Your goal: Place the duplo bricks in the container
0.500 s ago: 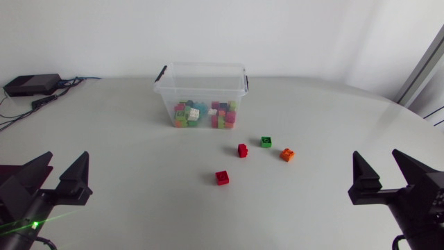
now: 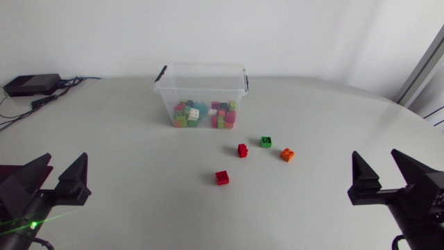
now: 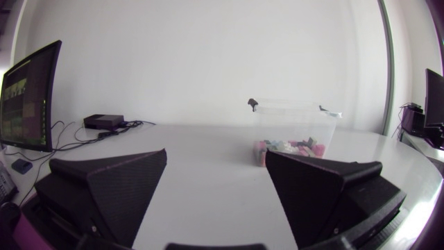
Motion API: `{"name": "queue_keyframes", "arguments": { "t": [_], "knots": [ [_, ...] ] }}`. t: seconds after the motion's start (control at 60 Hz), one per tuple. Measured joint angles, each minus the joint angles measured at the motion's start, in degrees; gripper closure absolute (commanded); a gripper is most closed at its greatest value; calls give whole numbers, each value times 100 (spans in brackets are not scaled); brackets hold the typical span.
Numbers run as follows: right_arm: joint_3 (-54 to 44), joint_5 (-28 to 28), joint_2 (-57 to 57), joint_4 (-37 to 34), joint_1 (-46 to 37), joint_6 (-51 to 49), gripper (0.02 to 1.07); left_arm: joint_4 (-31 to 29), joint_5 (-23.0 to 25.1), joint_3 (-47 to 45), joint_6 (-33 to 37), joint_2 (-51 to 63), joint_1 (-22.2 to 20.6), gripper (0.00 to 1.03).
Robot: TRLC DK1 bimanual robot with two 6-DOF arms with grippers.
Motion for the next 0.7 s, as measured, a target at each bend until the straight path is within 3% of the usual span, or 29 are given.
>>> {"name": "queue_keyframes", "arguments": {
  "t": [0.167,0.3,0.7],
  "knots": [
    [201,2,105,-15,72,0,7,-249,0,321,0,114,0,5],
    [614,2,564,-11,118,0,7,-254,0,916,0,872,-74,5],
    [1980,4,2684,-76,151,0,7,-391,2,2693,4,4293,-1156,8]
  ]
}}
